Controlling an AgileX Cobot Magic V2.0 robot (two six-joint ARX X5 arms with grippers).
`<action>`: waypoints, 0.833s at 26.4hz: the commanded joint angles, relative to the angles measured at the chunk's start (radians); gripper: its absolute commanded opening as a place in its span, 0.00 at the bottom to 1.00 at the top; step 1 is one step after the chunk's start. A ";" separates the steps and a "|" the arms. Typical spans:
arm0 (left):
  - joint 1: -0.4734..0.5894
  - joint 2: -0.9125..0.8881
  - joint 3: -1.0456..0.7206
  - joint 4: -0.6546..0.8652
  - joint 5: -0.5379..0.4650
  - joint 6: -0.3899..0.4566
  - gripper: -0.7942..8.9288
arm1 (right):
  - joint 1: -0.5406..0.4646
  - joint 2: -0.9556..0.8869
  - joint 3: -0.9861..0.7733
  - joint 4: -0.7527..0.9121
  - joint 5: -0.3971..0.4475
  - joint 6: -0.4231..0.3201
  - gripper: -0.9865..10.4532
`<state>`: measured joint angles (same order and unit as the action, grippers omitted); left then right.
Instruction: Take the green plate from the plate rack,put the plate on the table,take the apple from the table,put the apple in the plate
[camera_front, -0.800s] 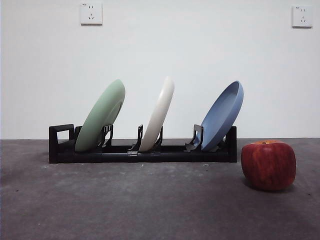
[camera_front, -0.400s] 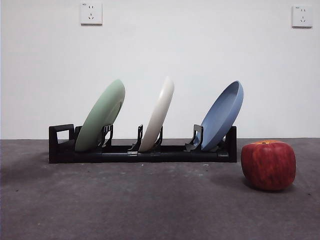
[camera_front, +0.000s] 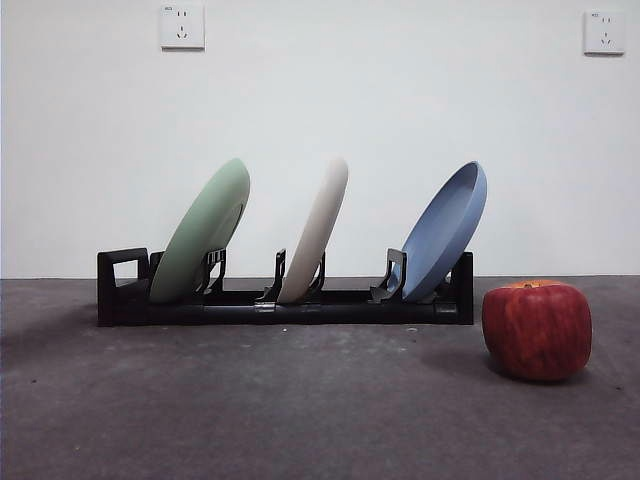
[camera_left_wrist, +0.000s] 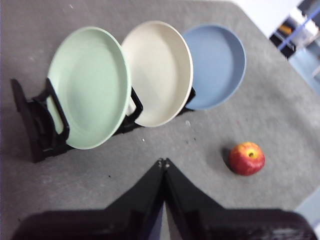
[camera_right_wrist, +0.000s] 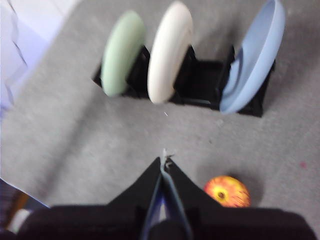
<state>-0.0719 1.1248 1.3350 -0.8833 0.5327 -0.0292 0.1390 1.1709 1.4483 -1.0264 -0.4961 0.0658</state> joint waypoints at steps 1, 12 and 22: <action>-0.032 0.069 0.057 -0.037 -0.012 0.040 0.08 | 0.059 0.066 0.037 -0.018 0.054 -0.038 0.09; -0.223 0.380 0.341 -0.030 -0.275 0.056 0.53 | 0.137 0.226 0.175 -0.016 0.112 -0.040 0.48; -0.290 0.819 0.760 -0.168 -0.460 0.056 0.53 | 0.137 0.227 0.192 -0.021 0.164 -0.032 0.48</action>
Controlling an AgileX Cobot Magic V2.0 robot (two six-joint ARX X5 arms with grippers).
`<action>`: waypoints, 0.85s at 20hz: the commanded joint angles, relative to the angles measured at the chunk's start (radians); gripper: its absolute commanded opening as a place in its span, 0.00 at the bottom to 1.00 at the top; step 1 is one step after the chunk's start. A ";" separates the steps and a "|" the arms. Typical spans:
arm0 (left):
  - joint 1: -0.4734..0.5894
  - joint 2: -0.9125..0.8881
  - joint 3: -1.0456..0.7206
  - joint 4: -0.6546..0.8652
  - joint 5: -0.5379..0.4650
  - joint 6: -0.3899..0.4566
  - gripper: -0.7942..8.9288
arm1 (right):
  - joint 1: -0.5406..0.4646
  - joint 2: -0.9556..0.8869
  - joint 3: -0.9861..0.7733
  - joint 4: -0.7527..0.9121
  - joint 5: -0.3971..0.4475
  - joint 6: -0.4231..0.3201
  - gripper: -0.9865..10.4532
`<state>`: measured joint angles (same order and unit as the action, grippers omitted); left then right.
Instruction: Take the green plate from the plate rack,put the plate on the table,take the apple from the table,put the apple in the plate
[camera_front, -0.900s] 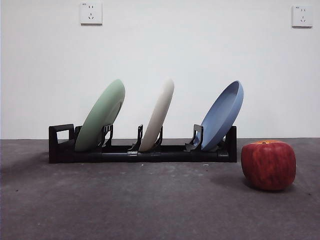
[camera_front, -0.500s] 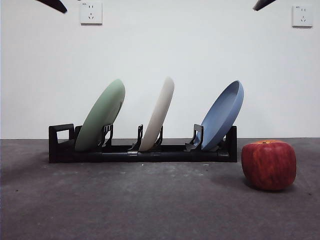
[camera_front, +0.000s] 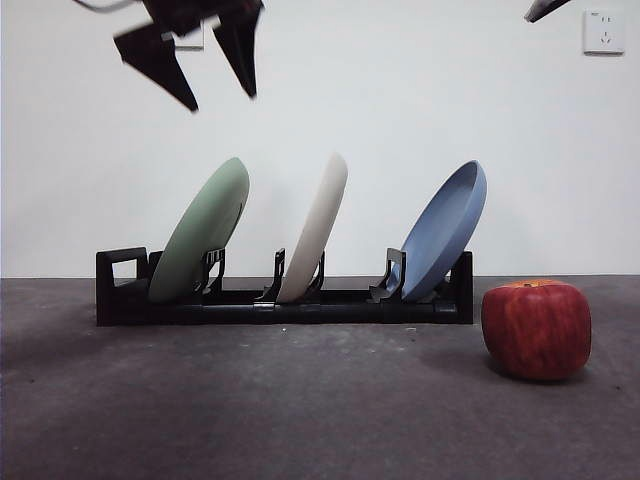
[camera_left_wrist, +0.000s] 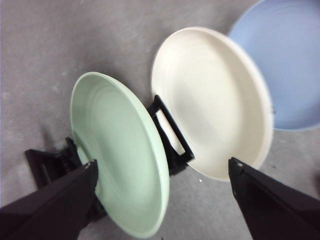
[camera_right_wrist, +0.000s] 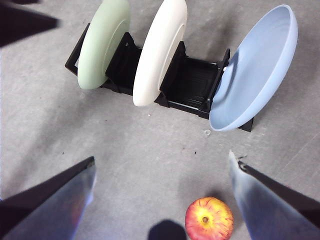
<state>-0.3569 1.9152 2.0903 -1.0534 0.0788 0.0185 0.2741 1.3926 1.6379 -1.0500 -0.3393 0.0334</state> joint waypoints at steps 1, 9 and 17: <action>-0.005 0.048 0.005 0.008 -0.024 0.008 0.53 | 0.002 0.005 0.002 0.002 0.011 0.000 0.48; -0.002 0.130 0.005 0.063 -0.047 0.010 0.53 | 0.002 0.005 0.002 0.002 0.019 0.000 0.48; -0.002 0.156 0.005 0.069 -0.019 0.010 0.16 | 0.002 0.005 0.002 0.002 0.019 0.000 0.47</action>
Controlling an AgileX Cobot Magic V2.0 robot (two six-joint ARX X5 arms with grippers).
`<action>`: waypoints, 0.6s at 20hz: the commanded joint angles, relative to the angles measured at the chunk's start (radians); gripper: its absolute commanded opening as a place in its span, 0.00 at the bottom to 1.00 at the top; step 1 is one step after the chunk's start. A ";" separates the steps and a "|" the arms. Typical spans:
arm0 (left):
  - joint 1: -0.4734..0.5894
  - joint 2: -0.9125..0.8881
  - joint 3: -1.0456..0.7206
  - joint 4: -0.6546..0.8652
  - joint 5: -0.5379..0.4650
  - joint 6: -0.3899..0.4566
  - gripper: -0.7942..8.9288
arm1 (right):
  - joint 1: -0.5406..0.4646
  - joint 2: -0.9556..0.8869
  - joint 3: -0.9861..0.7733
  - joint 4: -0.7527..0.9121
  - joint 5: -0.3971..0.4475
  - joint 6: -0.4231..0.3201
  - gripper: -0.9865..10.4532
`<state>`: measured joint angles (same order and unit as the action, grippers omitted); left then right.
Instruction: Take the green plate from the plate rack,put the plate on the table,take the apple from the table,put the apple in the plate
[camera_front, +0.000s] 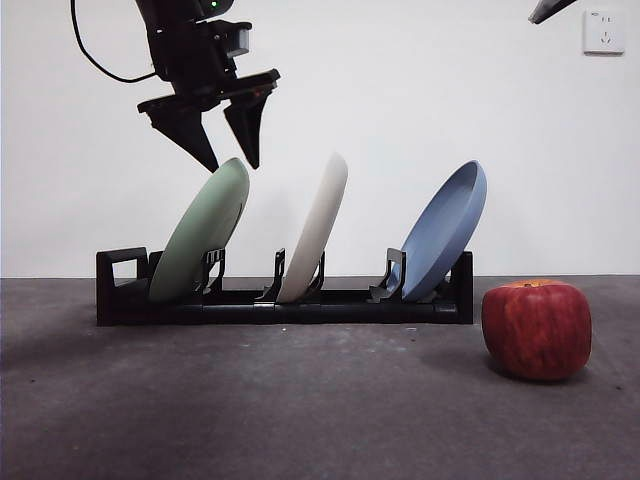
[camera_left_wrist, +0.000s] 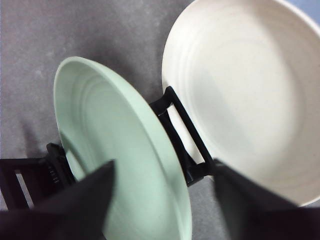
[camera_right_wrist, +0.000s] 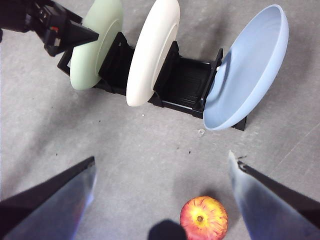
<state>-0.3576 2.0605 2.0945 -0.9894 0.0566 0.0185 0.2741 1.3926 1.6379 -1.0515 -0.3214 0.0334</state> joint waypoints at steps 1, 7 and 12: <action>-0.002 0.010 0.001 0.005 0.003 0.011 0.10 | 0.002 0.005 0.002 0.004 0.005 0.000 0.47; -0.002 0.010 0.001 0.005 0.003 0.011 0.07 | 0.002 0.005 0.002 0.004 0.017 0.000 0.47; -0.014 0.010 0.064 0.002 0.090 -0.027 0.07 | 0.002 0.005 0.002 0.004 0.017 0.015 0.47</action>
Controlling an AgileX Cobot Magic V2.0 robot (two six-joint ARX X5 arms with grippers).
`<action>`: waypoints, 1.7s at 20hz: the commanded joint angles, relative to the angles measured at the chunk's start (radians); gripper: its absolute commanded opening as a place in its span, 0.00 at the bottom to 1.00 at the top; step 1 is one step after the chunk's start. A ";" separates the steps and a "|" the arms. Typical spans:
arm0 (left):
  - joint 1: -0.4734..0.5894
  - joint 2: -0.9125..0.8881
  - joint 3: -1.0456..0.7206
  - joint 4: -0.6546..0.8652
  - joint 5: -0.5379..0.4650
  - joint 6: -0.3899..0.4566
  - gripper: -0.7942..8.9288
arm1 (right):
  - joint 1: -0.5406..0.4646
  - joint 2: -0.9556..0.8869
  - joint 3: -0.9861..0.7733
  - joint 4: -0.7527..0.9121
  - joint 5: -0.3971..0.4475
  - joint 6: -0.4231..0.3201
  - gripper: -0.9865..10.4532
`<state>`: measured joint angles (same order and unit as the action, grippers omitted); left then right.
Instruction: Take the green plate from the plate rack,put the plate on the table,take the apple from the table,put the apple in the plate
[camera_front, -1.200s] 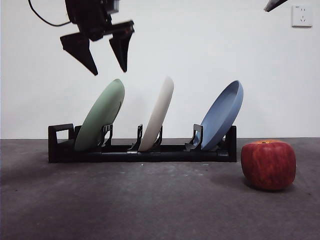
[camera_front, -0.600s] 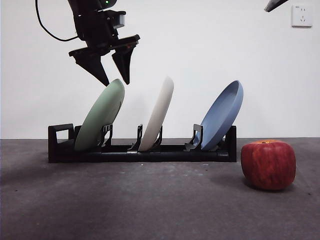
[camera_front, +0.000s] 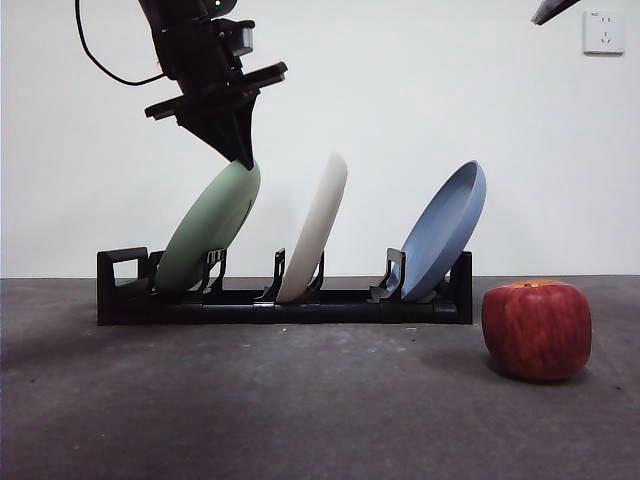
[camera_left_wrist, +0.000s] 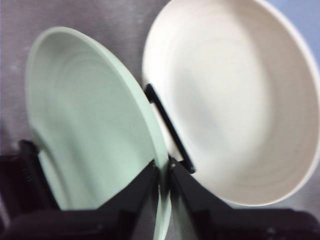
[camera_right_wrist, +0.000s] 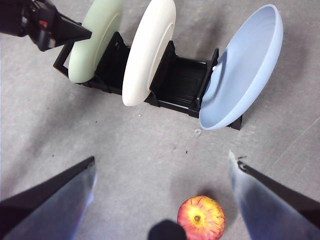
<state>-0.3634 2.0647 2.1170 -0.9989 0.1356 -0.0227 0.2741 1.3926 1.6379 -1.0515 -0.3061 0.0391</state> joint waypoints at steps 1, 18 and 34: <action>-0.015 0.005 0.078 0.002 0.025 0.010 0.07 | 0.002 0.005 0.002 0.004 0.002 0.010 0.47; -0.401 -0.214 0.758 -0.340 -0.219 0.096 0.07 | 0.000 0.005 0.002 0.003 0.044 0.002 0.47; -0.885 -0.558 -0.514 -0.292 -0.598 -0.211 0.07 | 0.000 0.005 0.002 0.004 0.065 0.002 0.47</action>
<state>-1.2465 1.5043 1.6073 -1.3014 -0.4511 -0.1978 0.2737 1.3933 1.6382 -1.0515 -0.2424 0.0402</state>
